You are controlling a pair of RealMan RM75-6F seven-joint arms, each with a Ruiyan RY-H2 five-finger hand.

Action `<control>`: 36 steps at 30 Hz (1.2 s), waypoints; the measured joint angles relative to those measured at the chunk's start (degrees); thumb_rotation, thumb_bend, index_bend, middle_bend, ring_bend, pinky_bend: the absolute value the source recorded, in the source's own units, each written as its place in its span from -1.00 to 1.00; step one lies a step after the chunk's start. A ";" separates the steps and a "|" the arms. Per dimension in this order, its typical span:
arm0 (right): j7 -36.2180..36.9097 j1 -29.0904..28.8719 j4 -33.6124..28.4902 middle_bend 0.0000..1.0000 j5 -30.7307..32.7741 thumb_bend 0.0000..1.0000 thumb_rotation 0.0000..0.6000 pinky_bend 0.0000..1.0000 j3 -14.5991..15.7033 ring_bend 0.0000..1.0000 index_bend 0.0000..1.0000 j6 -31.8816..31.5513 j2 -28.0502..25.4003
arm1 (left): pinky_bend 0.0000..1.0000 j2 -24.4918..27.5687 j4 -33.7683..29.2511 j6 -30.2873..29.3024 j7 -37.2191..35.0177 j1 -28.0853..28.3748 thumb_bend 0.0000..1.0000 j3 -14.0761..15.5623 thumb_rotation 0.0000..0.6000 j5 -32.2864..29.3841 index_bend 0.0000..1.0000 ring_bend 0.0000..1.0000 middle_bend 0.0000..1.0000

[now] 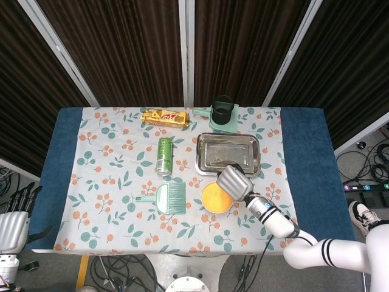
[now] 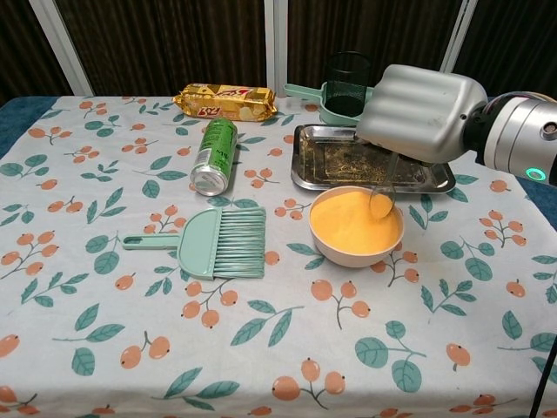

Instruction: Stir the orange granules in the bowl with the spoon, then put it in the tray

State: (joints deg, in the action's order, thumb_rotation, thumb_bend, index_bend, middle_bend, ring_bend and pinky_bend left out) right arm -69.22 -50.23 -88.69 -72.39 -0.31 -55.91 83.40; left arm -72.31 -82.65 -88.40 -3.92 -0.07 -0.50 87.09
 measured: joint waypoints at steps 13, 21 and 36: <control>-9.09 -2.45 3.80 0.99 -2.61 0.02 1.00 1.00 2.41 1.00 0.54 2.73 6.59 | -0.81 -0.59 1.29 0.55 -1.17 -0.12 -0.98 0.14 1.00 -0.52 -0.79 -0.86 -0.87; -5.61 -0.87 1.88 0.99 -0.72 0.02 1.00 1.00 1.73 1.00 0.54 1.52 6.91 | -0.81 -0.76 1.76 0.41 -1.72 -0.29 -0.98 0.19 1.00 -0.50 -0.79 -0.86 -0.87; 15.71 2.92 -0.02 0.99 2.21 0.02 1.00 1.00 -1.57 1.00 0.56 0.29 3.24 | -0.81 0.32 -0.51 0.03 0.65 0.24 -0.98 0.01 1.00 0.40 -0.79 -0.86 -0.87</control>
State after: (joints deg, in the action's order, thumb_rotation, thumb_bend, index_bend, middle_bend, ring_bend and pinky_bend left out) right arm -53.50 -47.30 -88.71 -70.18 -1.89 -55.62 86.63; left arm -71.99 -83.16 -88.37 -3.27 0.17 -0.50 87.50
